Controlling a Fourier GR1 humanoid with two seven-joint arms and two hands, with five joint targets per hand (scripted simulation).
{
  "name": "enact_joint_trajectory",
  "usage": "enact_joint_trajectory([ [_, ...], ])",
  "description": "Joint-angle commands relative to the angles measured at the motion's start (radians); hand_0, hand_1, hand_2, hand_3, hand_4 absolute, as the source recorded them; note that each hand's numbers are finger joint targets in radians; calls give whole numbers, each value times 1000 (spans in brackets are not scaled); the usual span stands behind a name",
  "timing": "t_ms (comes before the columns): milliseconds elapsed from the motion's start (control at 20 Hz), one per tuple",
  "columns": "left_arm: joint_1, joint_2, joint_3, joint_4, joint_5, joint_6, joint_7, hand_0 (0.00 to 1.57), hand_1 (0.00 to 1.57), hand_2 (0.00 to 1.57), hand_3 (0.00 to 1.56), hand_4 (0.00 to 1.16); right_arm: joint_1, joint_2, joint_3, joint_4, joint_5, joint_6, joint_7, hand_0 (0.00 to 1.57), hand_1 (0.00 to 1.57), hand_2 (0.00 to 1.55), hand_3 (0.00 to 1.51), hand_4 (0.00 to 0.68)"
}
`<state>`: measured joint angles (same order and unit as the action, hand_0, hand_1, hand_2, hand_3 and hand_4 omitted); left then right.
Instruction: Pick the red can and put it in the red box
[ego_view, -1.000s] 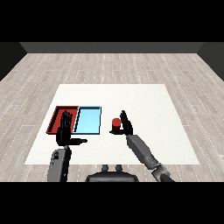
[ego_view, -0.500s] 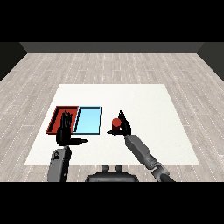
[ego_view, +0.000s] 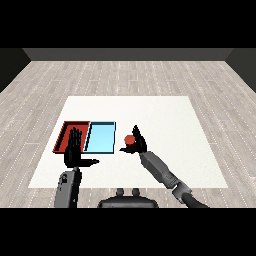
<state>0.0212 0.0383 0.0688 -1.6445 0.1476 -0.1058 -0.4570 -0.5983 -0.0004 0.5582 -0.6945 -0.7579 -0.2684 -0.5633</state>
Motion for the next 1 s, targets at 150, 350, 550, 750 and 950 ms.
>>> enact_joint_trajectory([
  [150, 41, -23, -47, -55, -28, 13, 17, 0, 0, 0, 0, 0, 24, 0, 42, 26, -47, -31, -24, 0, 0, 0, 0, 0],
  [350, 24, -14, -21, -38, -9, 12, 18, 0, 0, 0, 0, 0, -73, 0, 82, 101, -97, -119, -41, 1525, 1525, 1502, 1461, 493],
  [550, 31, -5, -2, -39, 11, -5, -1, 0, 0, 0, 0, 0, -174, 0, 66, 209, -63, -143, 43, 1541, 1541, 1472, 1417, 575],
  [750, -1, 15, 21, -59, 42, -5, 64, 0, 0, 0, 0, 0, -98, 0, 144, 87, -11, -244, 89, 1528, 1528, 1472, 1420, 551],
  [950, -20, -21, -16, 21, -12, 23, 17, 0, 0, 0, 0, 0, -109, 0, 112, 102, 7, -216, 126, 1531, 1531, 1468, 1413, 546],
])
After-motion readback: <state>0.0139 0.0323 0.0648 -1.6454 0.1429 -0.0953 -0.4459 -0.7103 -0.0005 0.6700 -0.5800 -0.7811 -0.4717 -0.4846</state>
